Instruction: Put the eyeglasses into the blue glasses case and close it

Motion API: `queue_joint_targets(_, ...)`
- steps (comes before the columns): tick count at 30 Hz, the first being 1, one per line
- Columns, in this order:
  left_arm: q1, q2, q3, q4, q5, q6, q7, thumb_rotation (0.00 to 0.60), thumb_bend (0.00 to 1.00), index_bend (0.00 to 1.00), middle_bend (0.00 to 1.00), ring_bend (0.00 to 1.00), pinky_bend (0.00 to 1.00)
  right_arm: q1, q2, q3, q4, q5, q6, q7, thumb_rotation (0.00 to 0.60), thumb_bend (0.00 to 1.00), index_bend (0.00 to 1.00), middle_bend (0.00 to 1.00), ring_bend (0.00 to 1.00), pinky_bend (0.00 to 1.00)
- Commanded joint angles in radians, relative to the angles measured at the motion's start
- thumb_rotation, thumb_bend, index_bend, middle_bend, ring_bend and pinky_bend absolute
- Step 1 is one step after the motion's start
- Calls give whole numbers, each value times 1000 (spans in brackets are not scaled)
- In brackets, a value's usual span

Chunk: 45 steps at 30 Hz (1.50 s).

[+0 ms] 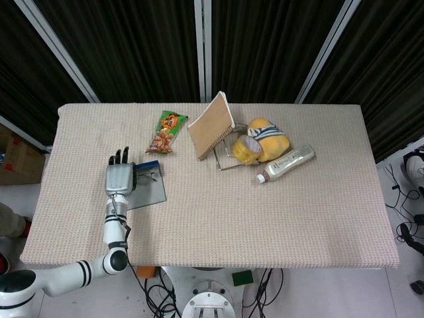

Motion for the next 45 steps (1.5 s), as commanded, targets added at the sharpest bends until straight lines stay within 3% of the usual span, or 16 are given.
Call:
queue_joint_targets(1, -8, -11, 4, 16, -1, 2, -1, 600, 510, 643, 0, 0, 139, -1, 1, 0, 0, 1, 0, 1, 600, 364, 0, 0, 0, 0)
queue_joint_targets(10, -8, -12, 19, 17, 12, 26, -6, 600, 497, 305, 0, 0, 139, 2, 3, -1, -1, 2, -7, -1, 600, 365, 0, 0, 0, 0)
queue_joint_targets(16, -7, -11, 25, 13, 10, 33, -1, 600, 495, 214, 0, 0, 139, 3, 1, -2, -2, -1, -8, -3, 600, 364, 0, 0, 0, 0)
queue_joint_targets(21, 9, 1, 42, -25, 49, 78, -17, 600, 490, 225, 0, 0, 140, 0, 2, -2, -3, 0, -1, -2, 600, 365, 0, 0, 0, 0)
queue_joint_targets(26, 52, 41, 98, -126, 135, 149, -42, 600, 486, 324, 0, 0, 140, -1, -2, -3, 3, 4, -4, 0, 600, 364, 0, 0, 0, 0)
queue_joint_targets(32, 103, 84, 209, -212, 244, 191, -40, 600, 279, 368, 0, 0, 140, 1, -12, -4, 14, 1, -6, 4, 600, 364, 0, 0, 0, 0)
queue_joint_targets(36, 118, 95, 247, -243, 270, 170, -43, 599, 238, 375, 0, 0, 140, 0, -16, -6, 16, -2, -4, 4, 600, 365, 0, 0, 0, 0)
queue_joint_targets(39, 111, 99, 255, -233, 245, 120, -18, 485, 237, 378, 0, 0, 140, -1, -15, -6, 14, -4, 0, 2, 600, 365, 0, 0, 0, 0)
queue_joint_targets(40, 107, 99, 254, -227, 236, 107, -7, 403, 237, 378, 0, 0, 140, -2, -14, -6, 12, -3, 1, 1, 600, 365, 0, 0, 0, 0)
queue_joint_targets(45, 101, 84, 247, -187, 230, 93, 19, 278, 237, 371, 0, 0, 140, -7, -8, -2, 9, 3, 8, 1, 600, 364, 0, 0, 0, 0)
